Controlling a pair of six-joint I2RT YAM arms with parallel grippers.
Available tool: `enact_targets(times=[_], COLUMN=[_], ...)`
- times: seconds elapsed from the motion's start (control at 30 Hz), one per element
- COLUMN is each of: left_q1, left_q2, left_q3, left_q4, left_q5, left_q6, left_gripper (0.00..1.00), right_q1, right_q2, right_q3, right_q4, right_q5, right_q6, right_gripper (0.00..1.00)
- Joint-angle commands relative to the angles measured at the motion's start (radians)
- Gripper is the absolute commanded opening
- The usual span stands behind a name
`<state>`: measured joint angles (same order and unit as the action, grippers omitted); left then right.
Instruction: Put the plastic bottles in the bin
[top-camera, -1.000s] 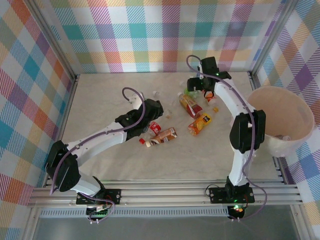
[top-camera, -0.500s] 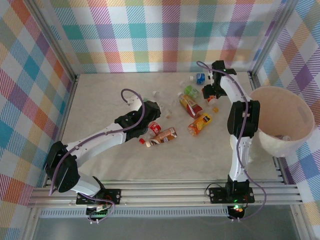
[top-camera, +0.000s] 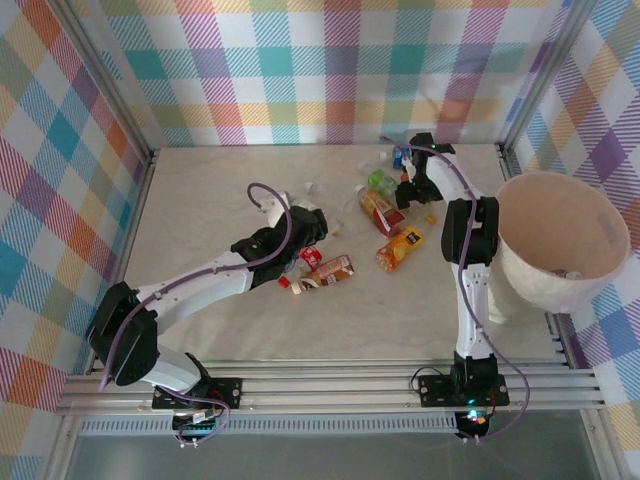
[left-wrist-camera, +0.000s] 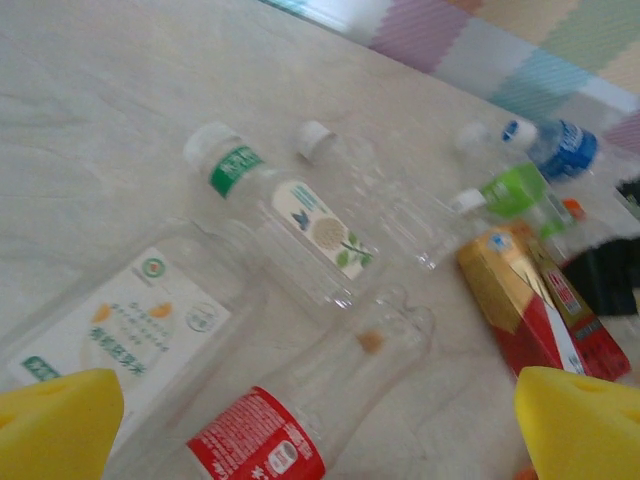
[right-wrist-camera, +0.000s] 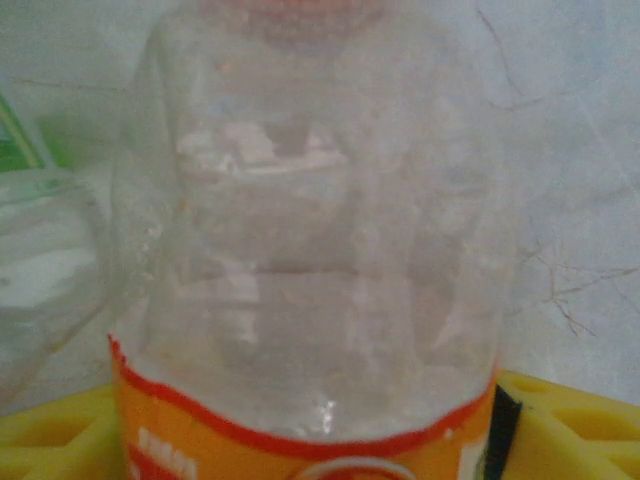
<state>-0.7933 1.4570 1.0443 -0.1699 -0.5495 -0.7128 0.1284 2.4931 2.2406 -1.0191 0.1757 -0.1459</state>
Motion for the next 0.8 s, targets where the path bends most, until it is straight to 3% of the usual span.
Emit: enact_targets(times=[0.0,0.3,0.6,0.77], left_q1=[0.008,0.006,0.006,0.0], left_q2=[-0.041,-0.037,0.017,0.057], left_q3=[-0.007,-0.011,0.035,0.144], left_q4=[0.125,0.266,0.432,0.378], left_q5=[0.097,0.311,0.599,0.728], left_q6=[0.102,0.2,0.245,0.259], left_gripper=[1.0,1.0,1.0,1.0], right_q1=[0.013,0.027,0.075,0.107], right_q2=[0.018,-0.189,-0.499,-0.645], right_q3=[0.076,-0.096,-0.34,-0.447], right_q4=[-0.038,0.107,0.271,0.356], right_q5=[0.008,0.031,-0.002,-0.116], right_q6=[0.025,0.079,0.109,0.164], right_gripper=[0.71,0.55,0.52,0.51])
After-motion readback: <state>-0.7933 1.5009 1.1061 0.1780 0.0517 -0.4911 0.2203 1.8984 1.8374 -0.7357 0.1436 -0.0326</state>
